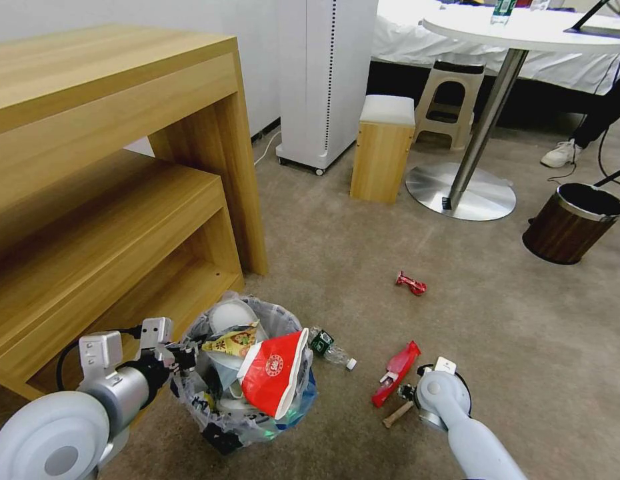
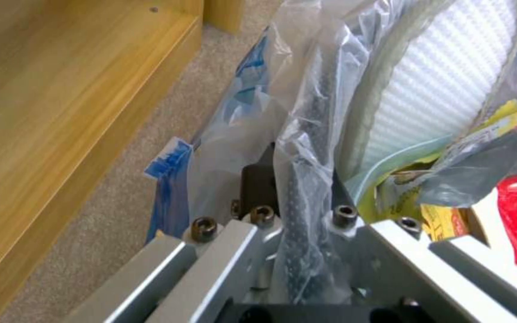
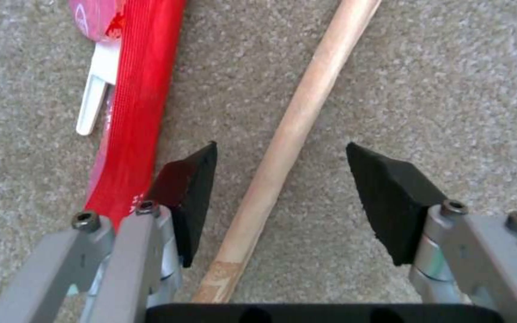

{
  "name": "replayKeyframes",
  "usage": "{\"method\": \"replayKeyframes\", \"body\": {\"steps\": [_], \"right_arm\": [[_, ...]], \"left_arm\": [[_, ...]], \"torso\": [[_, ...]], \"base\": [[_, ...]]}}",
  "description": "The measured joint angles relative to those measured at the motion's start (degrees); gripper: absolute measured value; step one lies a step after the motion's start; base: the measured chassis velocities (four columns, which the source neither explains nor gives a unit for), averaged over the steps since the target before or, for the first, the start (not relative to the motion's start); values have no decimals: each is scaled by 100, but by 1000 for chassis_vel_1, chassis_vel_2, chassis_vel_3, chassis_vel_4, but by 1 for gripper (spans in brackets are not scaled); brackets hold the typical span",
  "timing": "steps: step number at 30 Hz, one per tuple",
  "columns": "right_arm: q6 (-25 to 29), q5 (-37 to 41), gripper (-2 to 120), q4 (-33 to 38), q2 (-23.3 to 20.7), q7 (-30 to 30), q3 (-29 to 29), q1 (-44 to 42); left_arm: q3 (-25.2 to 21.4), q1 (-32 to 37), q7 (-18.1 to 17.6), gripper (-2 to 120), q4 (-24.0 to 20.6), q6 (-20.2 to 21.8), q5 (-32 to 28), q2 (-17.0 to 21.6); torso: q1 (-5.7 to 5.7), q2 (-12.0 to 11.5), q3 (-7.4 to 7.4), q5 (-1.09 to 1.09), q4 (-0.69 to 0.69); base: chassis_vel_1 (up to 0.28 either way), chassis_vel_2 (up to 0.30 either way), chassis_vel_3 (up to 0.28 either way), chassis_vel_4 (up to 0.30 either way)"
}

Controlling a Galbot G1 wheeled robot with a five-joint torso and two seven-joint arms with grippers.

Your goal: Pick up the trash bin and place the garbage on the floor into it.

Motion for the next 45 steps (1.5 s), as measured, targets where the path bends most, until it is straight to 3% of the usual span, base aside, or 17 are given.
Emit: {"method": "replayKeyframes", "body": {"steps": [8, 20, 29, 38, 45], "right_arm": [[2, -62, 50, -18, 83, -9, -43, 3], [5, -189, 48, -145, 196, -78, -54, 52], [13, -299, 28, -255, 168, -167, 19, 48], [29, -402, 24, -277, 166, -230, 52, -3], [32, -466, 0, -287, 159, -257, 51, -14]], "left_arm": [[-8, 15, 4, 1, -14, -7, 7, -5], [-33, 79, 5, 1, -69, -8, 37, -8], [-47, 126, 5, 1, -138, -9, 62, -26], [-55, 165, -3, 1, -176, -9, 94, -33], [-91, 209, -16, 1, -252, -9, 96, -34]], "torso": [[0, 0, 0, 0, 0], [0, 0, 0, 0, 0], [0, 0, 0, 0, 0], [0, 0, 0, 0, 0], [0, 0, 0, 0, 0]], "base": [[0, 0, 0, 0], [0, 0, 0, 0], [0, 0, 0, 0], [0, 0, 0, 0], [0, 0, 0, 0]]}}
